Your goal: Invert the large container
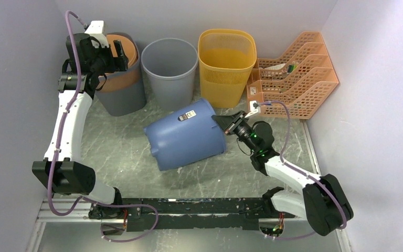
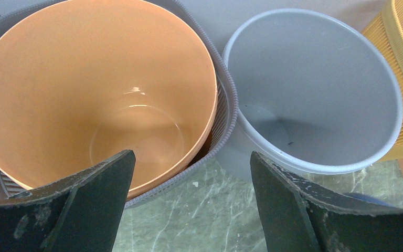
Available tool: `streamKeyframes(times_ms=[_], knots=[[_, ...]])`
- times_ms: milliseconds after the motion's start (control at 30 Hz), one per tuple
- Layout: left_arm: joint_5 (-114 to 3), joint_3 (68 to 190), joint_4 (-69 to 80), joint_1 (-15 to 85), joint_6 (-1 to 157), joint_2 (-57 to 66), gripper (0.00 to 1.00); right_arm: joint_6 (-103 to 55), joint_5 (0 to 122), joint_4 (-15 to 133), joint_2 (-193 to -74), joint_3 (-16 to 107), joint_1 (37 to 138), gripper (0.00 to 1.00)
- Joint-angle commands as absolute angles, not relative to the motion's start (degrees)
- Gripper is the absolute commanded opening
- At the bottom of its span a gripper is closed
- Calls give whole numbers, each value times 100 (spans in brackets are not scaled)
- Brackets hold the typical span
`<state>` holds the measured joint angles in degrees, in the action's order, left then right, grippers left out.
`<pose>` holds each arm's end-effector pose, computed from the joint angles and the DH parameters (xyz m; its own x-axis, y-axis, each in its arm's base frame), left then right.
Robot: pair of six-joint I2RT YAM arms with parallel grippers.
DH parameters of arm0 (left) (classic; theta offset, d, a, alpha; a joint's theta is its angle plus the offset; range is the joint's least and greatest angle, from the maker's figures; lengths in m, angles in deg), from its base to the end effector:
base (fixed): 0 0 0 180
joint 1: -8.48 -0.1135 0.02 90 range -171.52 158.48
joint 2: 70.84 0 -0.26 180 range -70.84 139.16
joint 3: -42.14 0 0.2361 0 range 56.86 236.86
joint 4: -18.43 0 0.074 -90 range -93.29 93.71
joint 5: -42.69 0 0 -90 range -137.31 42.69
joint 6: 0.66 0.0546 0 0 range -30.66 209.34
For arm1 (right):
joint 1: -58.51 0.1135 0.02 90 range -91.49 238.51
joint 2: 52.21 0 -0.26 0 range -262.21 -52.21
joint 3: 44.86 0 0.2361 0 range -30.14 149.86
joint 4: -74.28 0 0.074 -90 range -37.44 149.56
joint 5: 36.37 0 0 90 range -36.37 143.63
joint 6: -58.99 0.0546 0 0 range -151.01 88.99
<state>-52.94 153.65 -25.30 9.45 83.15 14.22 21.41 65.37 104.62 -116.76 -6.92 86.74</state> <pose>0.3314 -0.0110 0.4396 -0.3072 -0.1021 -0.9462 0.0778 0.9882 -0.1319 0.2120 0.1264 0.2508 -0.4738 0.6263 -0.6191 -0.4370 0.4431 0.7828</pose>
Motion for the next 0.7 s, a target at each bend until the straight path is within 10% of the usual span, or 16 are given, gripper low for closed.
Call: streamKeyframes(times_ms=[0, 667], knots=[[-5086, 15476, -2600, 973, 8422, 1238, 92, 2395, 7333, 10214, -12272, -1298, 7924, 0], [-4672, 15730, -2780, 1129, 8573, 1178, 92, 3364, 9680, 13301, -15140, -2164, 5541, 0]])
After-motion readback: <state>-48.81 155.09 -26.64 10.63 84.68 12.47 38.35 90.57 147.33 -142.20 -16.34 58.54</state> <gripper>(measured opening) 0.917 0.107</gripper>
